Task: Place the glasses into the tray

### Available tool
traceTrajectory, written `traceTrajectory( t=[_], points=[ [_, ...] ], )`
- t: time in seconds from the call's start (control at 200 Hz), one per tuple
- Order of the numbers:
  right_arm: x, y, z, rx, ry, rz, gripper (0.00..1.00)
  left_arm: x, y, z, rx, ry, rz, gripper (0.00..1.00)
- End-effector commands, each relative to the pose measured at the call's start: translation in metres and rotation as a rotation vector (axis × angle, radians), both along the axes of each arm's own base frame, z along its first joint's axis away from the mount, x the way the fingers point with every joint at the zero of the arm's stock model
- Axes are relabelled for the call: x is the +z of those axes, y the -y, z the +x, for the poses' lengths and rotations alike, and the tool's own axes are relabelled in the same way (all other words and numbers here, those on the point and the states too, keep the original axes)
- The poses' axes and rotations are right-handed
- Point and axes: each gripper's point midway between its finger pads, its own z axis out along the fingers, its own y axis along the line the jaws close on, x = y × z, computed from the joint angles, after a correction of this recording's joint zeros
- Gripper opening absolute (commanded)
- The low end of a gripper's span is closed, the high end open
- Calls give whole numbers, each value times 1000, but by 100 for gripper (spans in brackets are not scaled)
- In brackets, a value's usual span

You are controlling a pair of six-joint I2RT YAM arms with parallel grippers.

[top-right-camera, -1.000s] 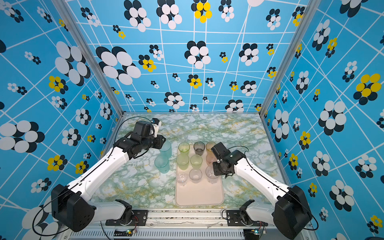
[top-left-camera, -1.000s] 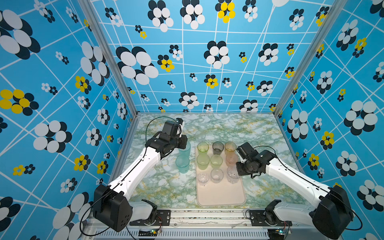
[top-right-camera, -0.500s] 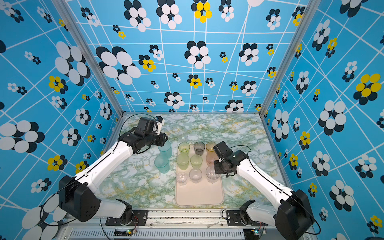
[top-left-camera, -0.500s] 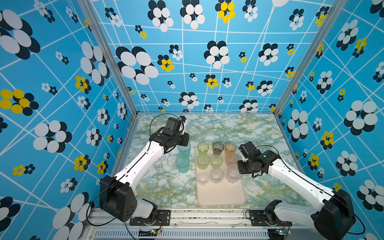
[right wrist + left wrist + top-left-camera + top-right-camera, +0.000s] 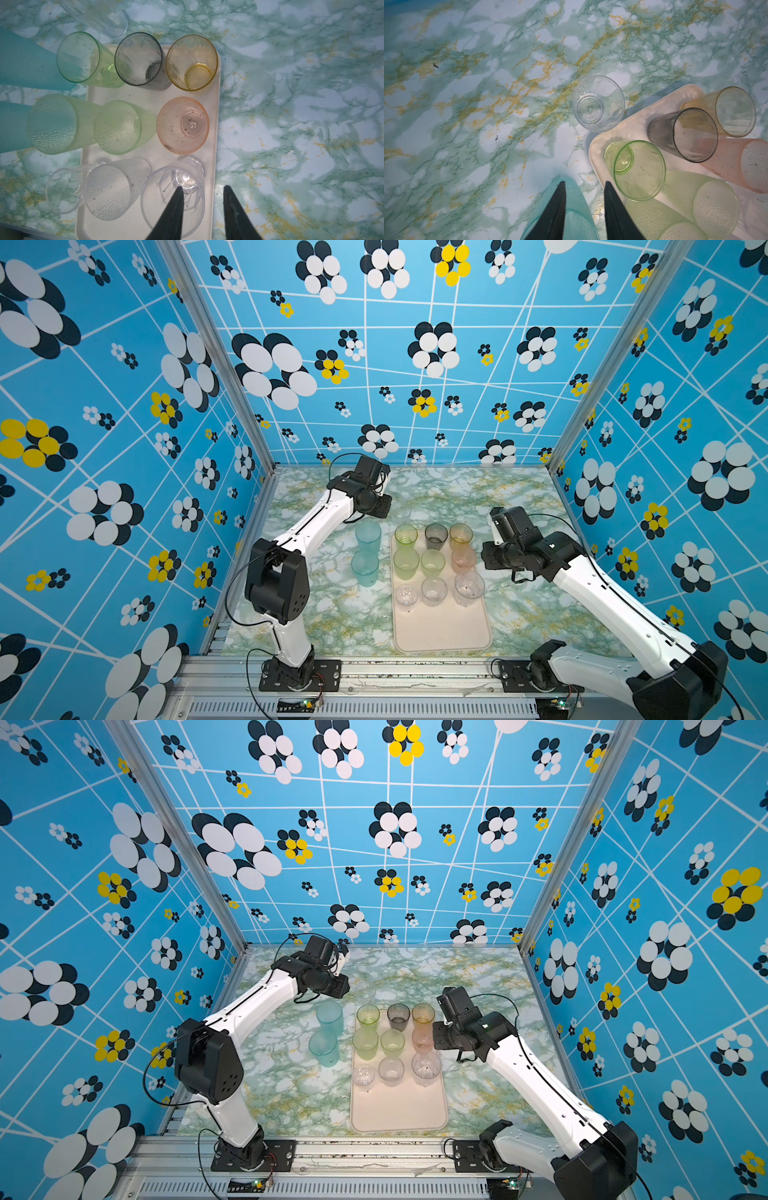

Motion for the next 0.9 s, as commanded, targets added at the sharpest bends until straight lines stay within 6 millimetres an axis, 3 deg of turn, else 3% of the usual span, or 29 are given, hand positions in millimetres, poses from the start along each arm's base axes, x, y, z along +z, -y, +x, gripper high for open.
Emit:
traceTrajectory(
  t=[0.0,0.465,0.895],
  points=[
    [6,5,4,3,13,-27,35,-5,7,4,-46,-30,17,33],
    [5,11,7,-7,11,-35,35,-36,12,38,-57,-67,102,30],
    [-1,13,9,-8,-1,-37,35,-58,17,51,-60,-93,124,30]
  ],
)
